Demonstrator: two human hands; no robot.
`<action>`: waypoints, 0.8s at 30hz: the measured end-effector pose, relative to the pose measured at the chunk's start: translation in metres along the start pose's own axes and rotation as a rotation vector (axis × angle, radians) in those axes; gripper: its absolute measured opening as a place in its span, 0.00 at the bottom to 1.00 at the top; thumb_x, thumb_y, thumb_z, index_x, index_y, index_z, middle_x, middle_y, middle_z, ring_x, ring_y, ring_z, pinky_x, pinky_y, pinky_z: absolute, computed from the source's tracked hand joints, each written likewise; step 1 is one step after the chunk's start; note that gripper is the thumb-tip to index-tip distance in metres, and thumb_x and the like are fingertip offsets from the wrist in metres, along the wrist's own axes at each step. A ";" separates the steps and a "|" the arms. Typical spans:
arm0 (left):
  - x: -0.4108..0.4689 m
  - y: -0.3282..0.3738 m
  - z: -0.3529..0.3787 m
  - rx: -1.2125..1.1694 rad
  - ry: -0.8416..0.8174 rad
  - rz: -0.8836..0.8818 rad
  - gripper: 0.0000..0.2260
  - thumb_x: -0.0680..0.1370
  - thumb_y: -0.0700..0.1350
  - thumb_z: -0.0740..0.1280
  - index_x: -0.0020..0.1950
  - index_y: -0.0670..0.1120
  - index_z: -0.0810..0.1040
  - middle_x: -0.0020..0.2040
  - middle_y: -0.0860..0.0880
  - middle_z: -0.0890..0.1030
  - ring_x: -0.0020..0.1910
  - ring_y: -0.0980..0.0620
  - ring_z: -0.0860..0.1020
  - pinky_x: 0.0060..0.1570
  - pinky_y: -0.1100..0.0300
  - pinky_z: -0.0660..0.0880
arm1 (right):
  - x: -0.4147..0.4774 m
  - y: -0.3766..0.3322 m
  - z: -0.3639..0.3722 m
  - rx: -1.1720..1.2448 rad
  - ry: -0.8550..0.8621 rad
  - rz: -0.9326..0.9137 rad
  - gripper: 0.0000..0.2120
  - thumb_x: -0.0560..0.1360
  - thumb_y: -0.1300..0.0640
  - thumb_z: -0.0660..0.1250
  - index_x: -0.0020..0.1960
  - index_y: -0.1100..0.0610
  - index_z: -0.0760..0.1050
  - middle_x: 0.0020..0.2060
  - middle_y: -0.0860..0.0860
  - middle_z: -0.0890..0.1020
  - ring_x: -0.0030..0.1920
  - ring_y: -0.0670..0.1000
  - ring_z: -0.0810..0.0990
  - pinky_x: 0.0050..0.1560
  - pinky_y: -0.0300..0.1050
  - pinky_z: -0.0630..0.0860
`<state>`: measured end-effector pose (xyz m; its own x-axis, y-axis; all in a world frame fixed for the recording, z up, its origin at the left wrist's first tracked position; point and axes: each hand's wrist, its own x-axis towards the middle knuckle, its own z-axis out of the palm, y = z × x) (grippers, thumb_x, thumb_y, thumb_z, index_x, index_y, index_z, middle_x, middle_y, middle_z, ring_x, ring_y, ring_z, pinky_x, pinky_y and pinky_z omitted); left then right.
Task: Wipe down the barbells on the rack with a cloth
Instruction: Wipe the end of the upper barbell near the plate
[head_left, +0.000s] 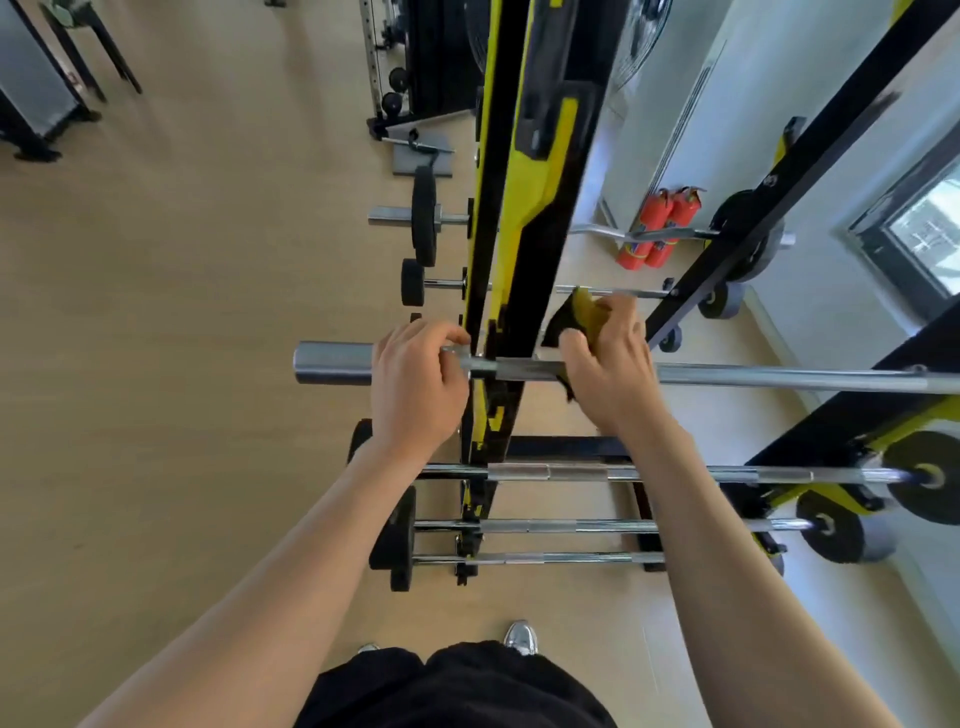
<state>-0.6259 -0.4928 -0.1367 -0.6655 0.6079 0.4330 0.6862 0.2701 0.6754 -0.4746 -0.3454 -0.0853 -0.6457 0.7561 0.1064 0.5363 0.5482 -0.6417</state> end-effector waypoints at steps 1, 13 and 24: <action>0.001 0.006 0.006 0.008 0.000 -0.008 0.11 0.81 0.40 0.63 0.59 0.47 0.83 0.53 0.54 0.84 0.55 0.56 0.80 0.67 0.57 0.68 | 0.004 0.013 -0.001 -0.049 -0.022 0.008 0.19 0.83 0.52 0.60 0.72 0.54 0.60 0.61 0.55 0.70 0.57 0.55 0.71 0.56 0.49 0.68; 0.006 0.040 0.045 0.243 0.118 -0.231 0.10 0.82 0.39 0.63 0.59 0.46 0.82 0.52 0.51 0.84 0.49 0.57 0.76 0.59 0.58 0.67 | 0.000 0.051 0.026 -0.368 -0.078 -0.634 0.20 0.79 0.52 0.72 0.71 0.48 0.76 0.66 0.46 0.81 0.64 0.54 0.72 0.62 0.52 0.70; -0.022 0.082 0.095 0.400 0.154 0.015 0.10 0.80 0.42 0.60 0.56 0.48 0.79 0.52 0.51 0.80 0.55 0.48 0.76 0.65 0.44 0.68 | 0.008 0.073 0.005 -0.294 -0.048 -0.502 0.06 0.80 0.52 0.69 0.56 0.50 0.80 0.49 0.46 0.85 0.53 0.53 0.77 0.60 0.52 0.75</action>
<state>-0.5272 -0.4128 -0.1479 -0.6701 0.5032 0.5456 0.7355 0.5490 0.3969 -0.4436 -0.3009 -0.1354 -0.8800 0.3650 0.3039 0.2822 0.9165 -0.2835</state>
